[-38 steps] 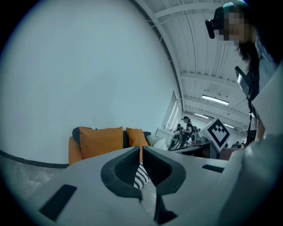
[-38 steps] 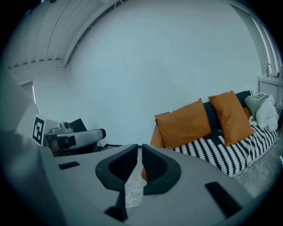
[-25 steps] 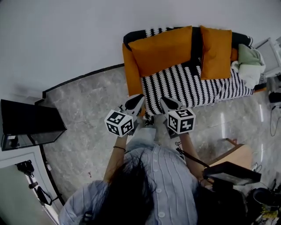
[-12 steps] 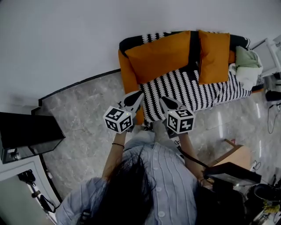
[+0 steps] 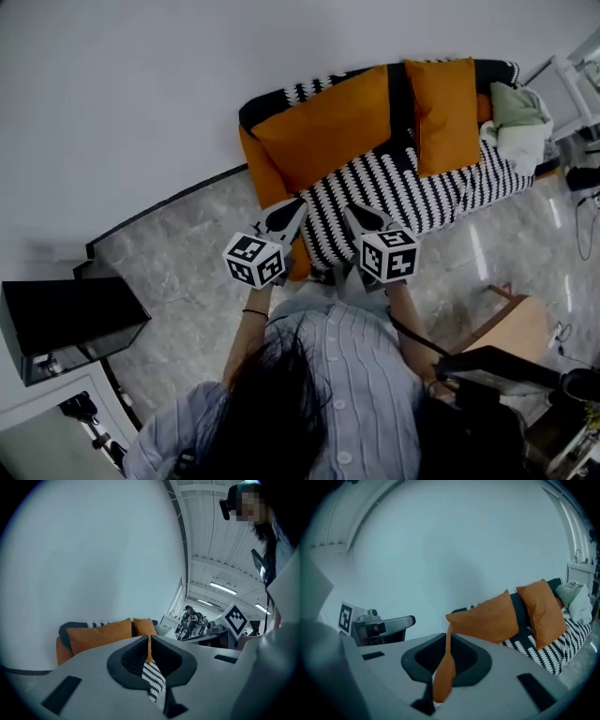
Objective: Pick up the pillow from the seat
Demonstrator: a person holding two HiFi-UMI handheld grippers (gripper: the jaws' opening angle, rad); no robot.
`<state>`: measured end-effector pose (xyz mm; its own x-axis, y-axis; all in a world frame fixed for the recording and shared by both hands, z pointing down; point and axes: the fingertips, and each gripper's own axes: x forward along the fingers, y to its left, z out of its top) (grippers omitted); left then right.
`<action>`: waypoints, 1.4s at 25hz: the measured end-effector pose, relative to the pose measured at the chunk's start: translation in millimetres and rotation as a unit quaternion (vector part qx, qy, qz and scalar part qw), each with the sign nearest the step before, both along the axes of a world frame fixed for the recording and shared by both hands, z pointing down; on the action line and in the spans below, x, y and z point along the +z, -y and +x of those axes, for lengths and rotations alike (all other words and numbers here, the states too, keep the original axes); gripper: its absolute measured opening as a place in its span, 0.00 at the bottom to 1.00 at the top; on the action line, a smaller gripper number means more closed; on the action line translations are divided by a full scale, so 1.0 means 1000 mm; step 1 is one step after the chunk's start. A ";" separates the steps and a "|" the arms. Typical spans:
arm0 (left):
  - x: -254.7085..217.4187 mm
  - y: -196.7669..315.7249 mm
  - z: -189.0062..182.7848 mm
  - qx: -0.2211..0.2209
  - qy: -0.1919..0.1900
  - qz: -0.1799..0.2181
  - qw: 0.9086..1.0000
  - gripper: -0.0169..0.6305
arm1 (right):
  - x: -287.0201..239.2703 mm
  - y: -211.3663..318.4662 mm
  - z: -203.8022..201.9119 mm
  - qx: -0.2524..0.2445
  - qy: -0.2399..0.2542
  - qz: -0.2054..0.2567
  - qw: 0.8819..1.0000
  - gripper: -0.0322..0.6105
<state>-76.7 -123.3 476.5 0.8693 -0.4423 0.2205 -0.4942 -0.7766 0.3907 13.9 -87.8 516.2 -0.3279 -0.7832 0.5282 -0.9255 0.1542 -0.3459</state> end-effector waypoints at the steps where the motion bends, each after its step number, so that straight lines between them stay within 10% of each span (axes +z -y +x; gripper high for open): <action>1: 0.002 0.001 0.001 0.001 0.002 -0.002 1.000 0.04 | 0.002 0.001 0.001 0.000 0.001 -0.002 1.000 0.12; 35: 0.074 0.159 0.035 -0.166 0.052 -0.066 0.982 0.06 | 0.079 0.200 0.128 -0.076 0.022 -0.090 0.993 0.12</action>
<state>-41.2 -282.7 550.1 0.6514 -0.6591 0.3758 -0.7546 -0.5114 0.4111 141.5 -287.8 595.0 -0.4603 -0.6174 0.6379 -0.8799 0.2220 -0.4201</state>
